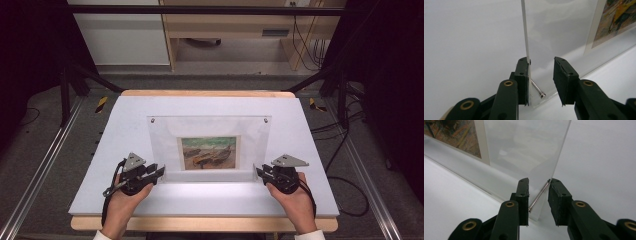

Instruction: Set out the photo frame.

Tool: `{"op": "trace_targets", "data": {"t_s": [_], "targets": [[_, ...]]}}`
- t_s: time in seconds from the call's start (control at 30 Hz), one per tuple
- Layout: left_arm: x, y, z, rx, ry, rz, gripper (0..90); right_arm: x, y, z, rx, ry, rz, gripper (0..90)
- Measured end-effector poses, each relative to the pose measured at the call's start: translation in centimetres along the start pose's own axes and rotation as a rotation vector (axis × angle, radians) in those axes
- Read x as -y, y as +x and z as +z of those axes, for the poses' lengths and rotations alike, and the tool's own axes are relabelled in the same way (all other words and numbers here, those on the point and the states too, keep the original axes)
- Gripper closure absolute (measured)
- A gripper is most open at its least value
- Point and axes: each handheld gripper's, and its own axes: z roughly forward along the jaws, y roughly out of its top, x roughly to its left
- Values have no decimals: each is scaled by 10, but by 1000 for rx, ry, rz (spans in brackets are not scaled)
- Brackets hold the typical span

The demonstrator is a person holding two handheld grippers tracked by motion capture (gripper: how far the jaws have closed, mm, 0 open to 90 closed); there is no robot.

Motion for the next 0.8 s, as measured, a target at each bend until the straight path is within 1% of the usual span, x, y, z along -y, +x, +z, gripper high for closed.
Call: {"op": "trace_targets", "data": {"t_s": [0.23, 0.47, 0.5, 0.53, 0.57, 0.7, 0.73, 0.8], "targets": [[1, 0, 0, 4, 6, 7, 646, 2, 1, 0, 0, 4, -11, 707], [3, 0, 0, 13, 0, 4, 644, 3, 2, -1, 0, 11, -10, 708], [4, 0, 0, 13, 2, 4, 644, 4, 3, -1, 0, 10, -4, 708], [4, 0, 0, 13, 3, 5, 643, 4, 2, -1, 0, 8, -17, 709], [4, 0, 0, 11, 4, 7, 642, 5, 2, -1, 1, 10, -18, 709], [5, 0, 0, 9, 0, 8, 640, 6, 4, -2, 3, 12, -14, 711], [5, 0, 0, 10, -1, 7, 639, 6, 3, -2, 3, 12, -21, 711], [5, 0, 0, 13, -3, 3, 637, 6, 3, -1, 3, 12, -15, 708]]}}
